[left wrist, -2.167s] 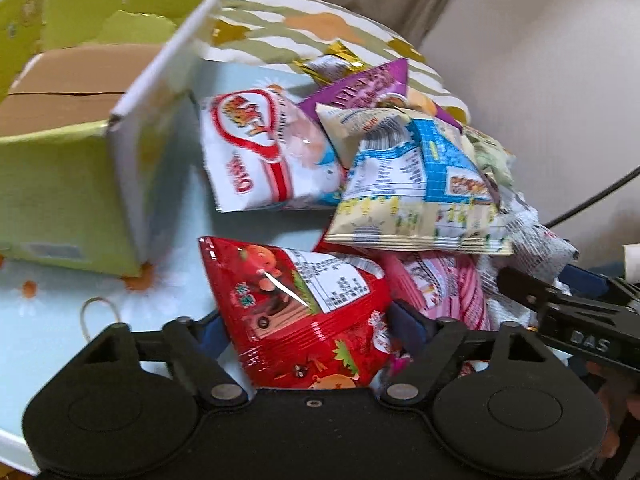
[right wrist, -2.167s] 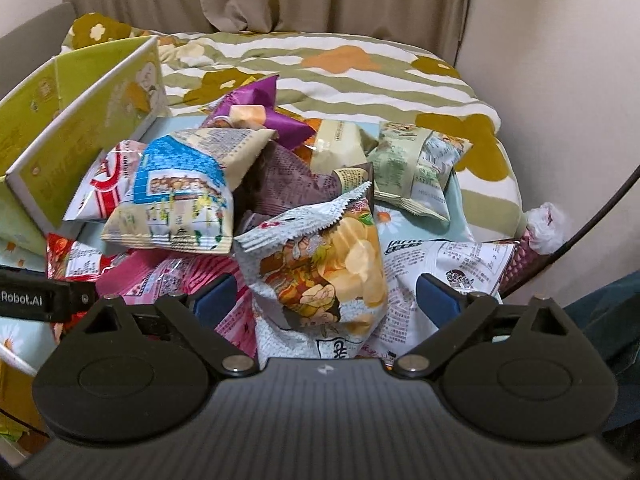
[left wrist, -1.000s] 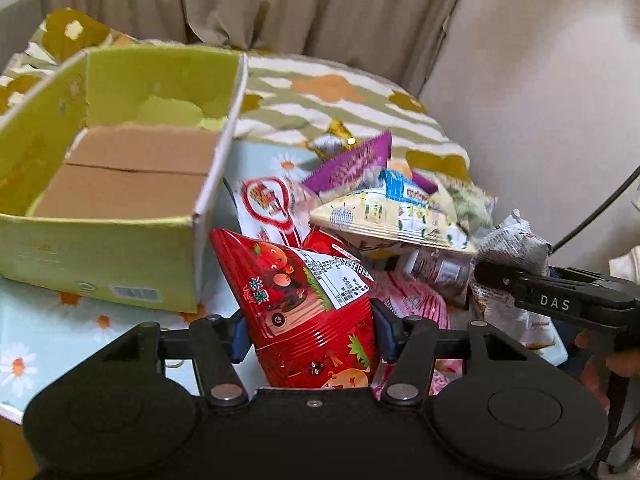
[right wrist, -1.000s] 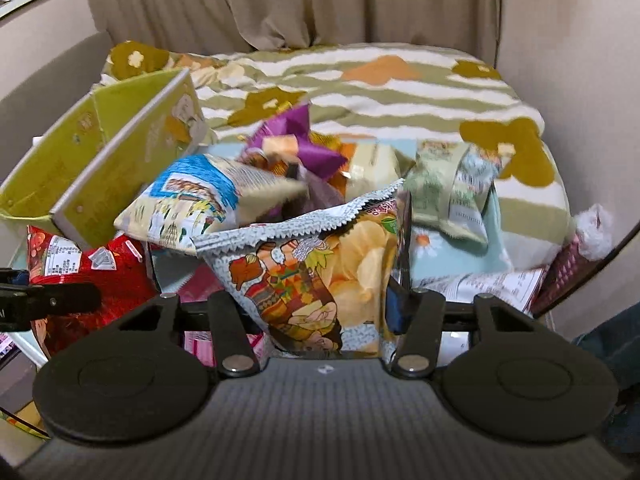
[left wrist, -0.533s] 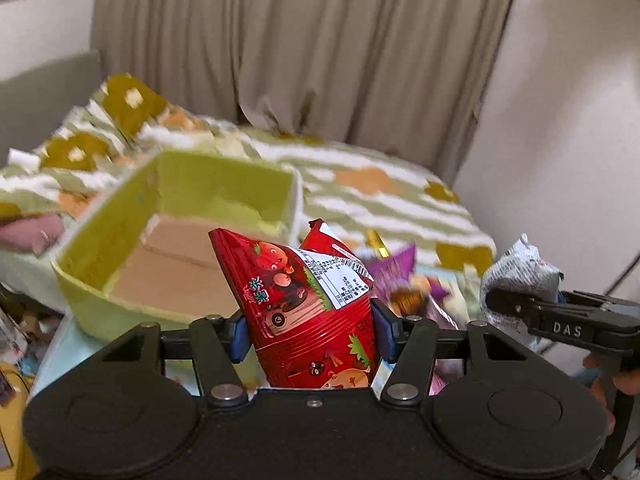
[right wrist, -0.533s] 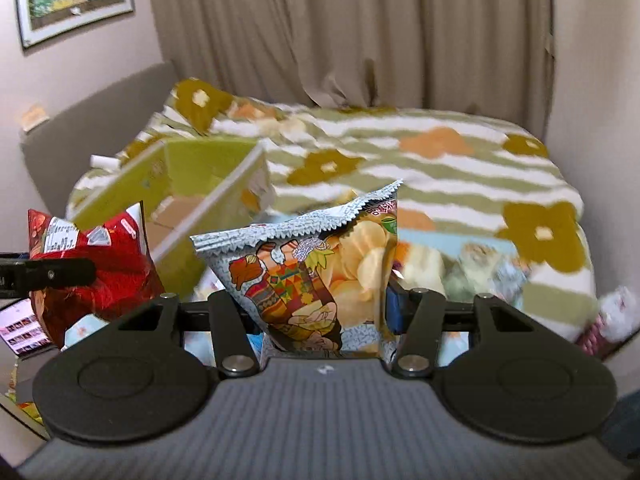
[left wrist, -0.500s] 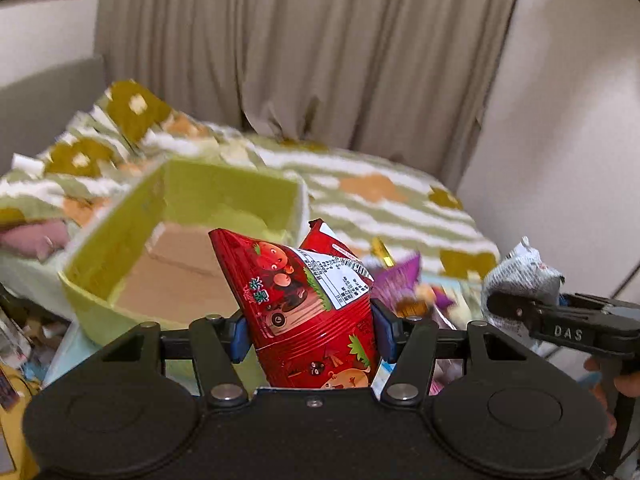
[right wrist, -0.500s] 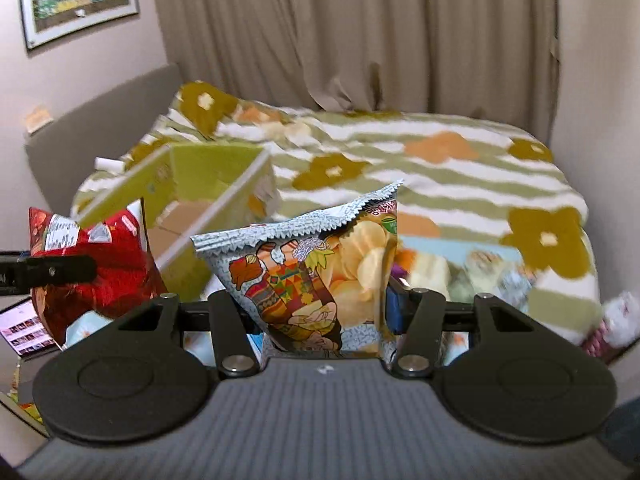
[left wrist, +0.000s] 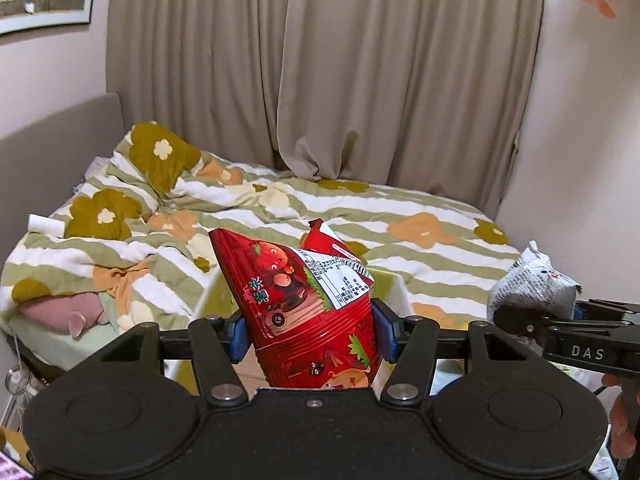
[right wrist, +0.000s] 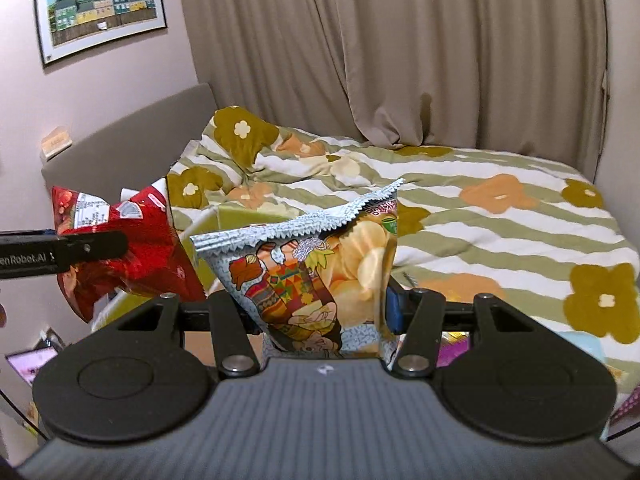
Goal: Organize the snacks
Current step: 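Carry both bags over the cardboard box and open both tools to drop them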
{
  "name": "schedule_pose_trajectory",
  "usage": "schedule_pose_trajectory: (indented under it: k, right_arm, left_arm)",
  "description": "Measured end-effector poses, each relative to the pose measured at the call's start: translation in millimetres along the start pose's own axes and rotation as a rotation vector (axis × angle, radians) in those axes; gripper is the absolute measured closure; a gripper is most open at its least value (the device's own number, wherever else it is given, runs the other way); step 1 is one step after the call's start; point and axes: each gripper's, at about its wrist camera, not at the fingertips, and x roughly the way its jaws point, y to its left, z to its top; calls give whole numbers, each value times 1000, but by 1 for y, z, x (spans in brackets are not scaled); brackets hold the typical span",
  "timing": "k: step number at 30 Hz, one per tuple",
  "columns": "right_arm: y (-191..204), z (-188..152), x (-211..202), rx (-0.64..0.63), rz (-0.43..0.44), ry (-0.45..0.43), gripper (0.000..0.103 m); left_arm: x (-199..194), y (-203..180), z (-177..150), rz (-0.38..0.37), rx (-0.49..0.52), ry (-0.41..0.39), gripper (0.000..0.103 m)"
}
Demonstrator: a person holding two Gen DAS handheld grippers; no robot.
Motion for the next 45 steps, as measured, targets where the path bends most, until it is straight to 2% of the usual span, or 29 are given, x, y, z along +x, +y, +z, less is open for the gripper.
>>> schedule_pose_trajectory:
  k: [7, 11, 13, 14, 15, 17, 18, 20, 21, 22, 25, 31, 39, 40, 41, 45]
  right_arm:
    - [42, 31, 78, 93, -39, 61, 34]
    - [60, 35, 113, 65, -104, 97, 34]
    - [67, 34, 129, 44, -124, 107, 34]
    - [69, 33, 135, 48, -135, 116, 34]
    - [70, 32, 141, 57, -145, 131, 34]
    - [71, 30, 152, 73, -150, 152, 34]
    - [71, 29, 157, 81, -152, 163, 34]
    - [72, 27, 164, 93, -149, 178, 34]
    - [72, 26, 167, 96, -143, 182, 34]
    - [72, 26, 170, 99, -139, 187, 34]
    - [70, 26, 175, 113, -118, 190, 34]
    - [68, 28, 181, 125, -74, 211, 34]
    - [69, 26, 212, 77, -97, 270, 30]
    - [68, 24, 216, 74, -105, 274, 21]
    - [68, 22, 218, 72, -109, 272, 1]
    - [65, 18, 214, 84, -104, 243, 0]
  left_arm:
    - [77, 45, 18, -80, 34, 116, 39]
    - [119, 54, 15, -127, 58, 192, 40]
    - [138, 56, 10, -150, 69, 221, 44]
    - [145, 56, 9, -158, 72, 234, 51]
    - [151, 57, 6, -168, 71, 249, 53]
    - [159, 62, 3, -167, 59, 267, 47]
    - [160, 64, 2, -170, 51, 268, 32]
    - [156, 70, 3, -152, 42, 247, 10]
    - [151, 72, 4, -128, 43, 225, 2]
    - [144, 75, 4, -125, 39, 205, 0]
    - [127, 82, 6, -114, 29, 179, 0]
    - [107, 83, 1, -26, 73, 164, 0]
    - [106, 90, -4, 24, 48, 168, 0]
    - [106, 90, -5, 31, 47, 169, 0]
    - [106, 90, -6, 37, 47, 170, 0]
    - [101, 90, -10, 57, 41, 171, 0]
